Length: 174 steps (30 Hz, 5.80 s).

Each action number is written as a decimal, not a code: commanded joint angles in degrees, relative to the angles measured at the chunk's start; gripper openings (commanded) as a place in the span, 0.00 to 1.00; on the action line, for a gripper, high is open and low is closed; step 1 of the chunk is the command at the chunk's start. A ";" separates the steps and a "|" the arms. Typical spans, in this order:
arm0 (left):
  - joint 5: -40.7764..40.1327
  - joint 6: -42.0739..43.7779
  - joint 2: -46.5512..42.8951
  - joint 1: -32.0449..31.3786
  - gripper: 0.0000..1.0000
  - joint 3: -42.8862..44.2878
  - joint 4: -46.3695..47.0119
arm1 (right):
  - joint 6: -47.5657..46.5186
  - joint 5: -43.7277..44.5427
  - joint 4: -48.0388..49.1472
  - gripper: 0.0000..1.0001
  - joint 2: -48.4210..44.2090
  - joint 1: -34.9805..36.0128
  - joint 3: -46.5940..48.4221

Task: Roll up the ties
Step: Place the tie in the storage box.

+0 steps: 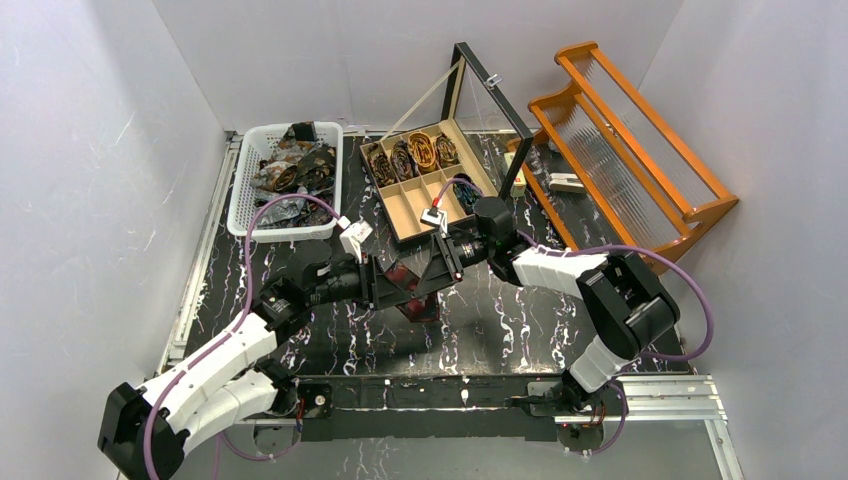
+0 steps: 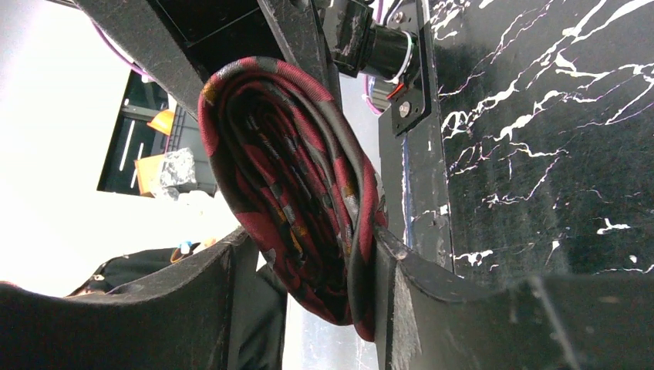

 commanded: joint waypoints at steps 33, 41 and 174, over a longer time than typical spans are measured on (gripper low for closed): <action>-8.82 -7.68 -4.24 -0.40 0.12 -3.21 6.55 | 12.68 -5.31 21.01 0.71 2.08 3.48 -1.40; -6.42 -9.36 -3.48 -0.40 0.00 -5.07 12.44 | 12.13 -6.21 21.48 0.71 3.34 5.55 -1.13; -45.20 -2.28 -24.07 -0.40 0.98 8.77 -41.93 | -39.53 68.31 -68.84 0.01 26.27 -10.36 61.26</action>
